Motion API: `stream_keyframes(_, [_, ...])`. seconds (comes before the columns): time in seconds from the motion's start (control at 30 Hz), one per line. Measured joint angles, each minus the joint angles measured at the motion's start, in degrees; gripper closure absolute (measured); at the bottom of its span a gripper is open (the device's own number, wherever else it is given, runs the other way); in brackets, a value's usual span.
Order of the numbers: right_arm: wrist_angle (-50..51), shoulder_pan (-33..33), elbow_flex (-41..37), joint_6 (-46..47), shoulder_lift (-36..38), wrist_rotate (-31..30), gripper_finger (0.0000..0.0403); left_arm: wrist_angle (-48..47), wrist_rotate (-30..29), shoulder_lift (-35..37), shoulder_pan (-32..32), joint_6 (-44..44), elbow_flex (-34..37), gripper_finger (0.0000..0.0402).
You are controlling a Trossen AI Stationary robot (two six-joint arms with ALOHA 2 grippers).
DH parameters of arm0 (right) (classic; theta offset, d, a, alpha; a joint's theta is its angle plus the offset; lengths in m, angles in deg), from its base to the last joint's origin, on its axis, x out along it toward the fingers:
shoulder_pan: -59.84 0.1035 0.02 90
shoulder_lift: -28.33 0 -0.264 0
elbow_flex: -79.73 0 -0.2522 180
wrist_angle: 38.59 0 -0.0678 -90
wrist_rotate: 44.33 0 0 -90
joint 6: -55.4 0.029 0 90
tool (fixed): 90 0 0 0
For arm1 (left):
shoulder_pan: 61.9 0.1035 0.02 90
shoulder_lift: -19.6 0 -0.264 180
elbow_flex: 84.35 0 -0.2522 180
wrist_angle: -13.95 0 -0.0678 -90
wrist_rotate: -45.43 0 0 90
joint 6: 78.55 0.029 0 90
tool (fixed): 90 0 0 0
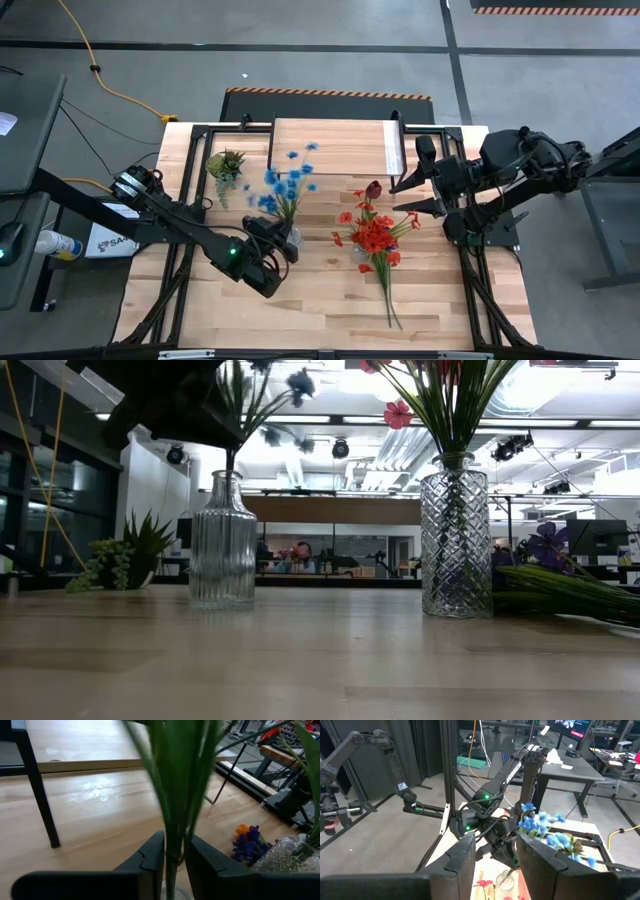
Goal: Pick and place flowers into a vace then onto a shelf
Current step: Put the blue flowers into the left transparent vase, then put the purple flowers into the left transparent vase
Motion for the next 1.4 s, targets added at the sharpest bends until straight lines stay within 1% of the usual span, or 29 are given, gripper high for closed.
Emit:
stream_keyframes(0.27, [0.0,0.0,0.0,0.0,0.0,0.0,0.0268,0.3,-0.3,0.0,0.0,0.0,0.0,0.0254])
stream_keyframes(0.4, [0.0,0.0,0.0,0.0,0.0,0.0,0.0268,0.4,0.9,0.0,-0.2,0.0,0.0,0.0234])
stream_keyframes(0.67, [0.0,0.0,0.0,0.0,0.0,0.0,0.0268,0.2,0.5,0.0,-2.6,0.0,0.0,0.02])
stream_keyframes(0.9, [0.0,0.0,0.0,0.0,0.0,0.0,0.0268,0.2,1.9,0.0,-5.5,-0.5,0.0,0.0195])
stream_keyframes(1.17, [0.0,0.0,0.0,0.0,0.0,0.0,0.0268,-0.1,0.4,0.0,-9.5,-0.4,-2.6,0.0195])
stream_keyframes(1.4, [0.0,0.0,0.0,0.0,0.0,0.0,0.0268,-0.2,3.0,0.0,-12.8,-0.4,-4.7,0.0195])
